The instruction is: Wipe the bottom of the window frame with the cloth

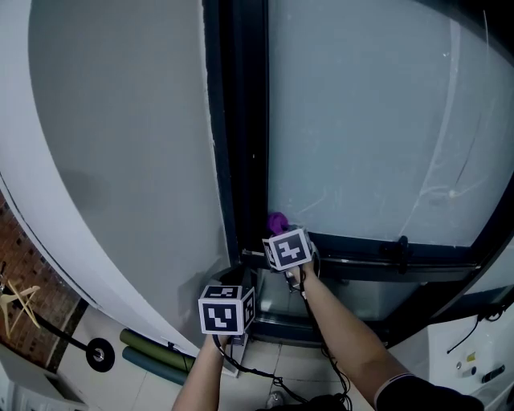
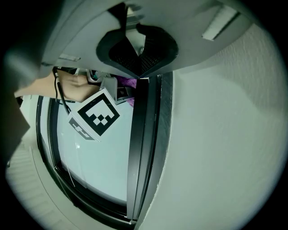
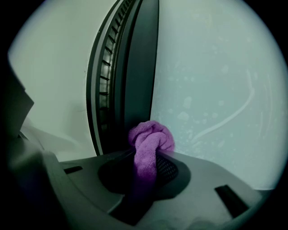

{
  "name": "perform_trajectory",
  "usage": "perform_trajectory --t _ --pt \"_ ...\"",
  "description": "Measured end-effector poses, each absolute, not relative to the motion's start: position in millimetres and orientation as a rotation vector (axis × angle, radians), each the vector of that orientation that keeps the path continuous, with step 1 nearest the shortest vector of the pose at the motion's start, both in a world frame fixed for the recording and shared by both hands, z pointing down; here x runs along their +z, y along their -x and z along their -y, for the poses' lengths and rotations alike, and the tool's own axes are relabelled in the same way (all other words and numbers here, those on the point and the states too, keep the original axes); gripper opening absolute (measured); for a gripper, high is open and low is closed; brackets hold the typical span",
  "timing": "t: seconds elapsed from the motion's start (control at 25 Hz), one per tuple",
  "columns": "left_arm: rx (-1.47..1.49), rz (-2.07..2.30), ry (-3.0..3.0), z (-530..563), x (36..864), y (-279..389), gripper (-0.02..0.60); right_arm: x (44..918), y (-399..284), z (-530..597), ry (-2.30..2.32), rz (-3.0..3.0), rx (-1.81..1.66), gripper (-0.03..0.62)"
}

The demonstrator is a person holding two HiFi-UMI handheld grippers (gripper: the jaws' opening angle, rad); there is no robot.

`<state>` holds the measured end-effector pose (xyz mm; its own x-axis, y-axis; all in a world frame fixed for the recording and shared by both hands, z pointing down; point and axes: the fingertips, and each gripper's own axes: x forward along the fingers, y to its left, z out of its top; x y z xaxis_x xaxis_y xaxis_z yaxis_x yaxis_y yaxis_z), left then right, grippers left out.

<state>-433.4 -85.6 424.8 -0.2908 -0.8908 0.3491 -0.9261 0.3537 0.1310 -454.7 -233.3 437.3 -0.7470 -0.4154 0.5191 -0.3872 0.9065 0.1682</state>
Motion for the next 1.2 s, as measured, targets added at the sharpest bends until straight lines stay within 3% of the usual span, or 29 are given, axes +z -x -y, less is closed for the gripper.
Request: perform_trajectory --t 0.52,1.2 --pt "0.094 2.298 -1.659 91 397 416 0.005 375 402 229 -0.577 2.737 -0.145 0.092" --pt "0.071 2.184 -1.989 182 343 278 0.003 287 212 260 -0.742 2.914 -0.161 0.092"
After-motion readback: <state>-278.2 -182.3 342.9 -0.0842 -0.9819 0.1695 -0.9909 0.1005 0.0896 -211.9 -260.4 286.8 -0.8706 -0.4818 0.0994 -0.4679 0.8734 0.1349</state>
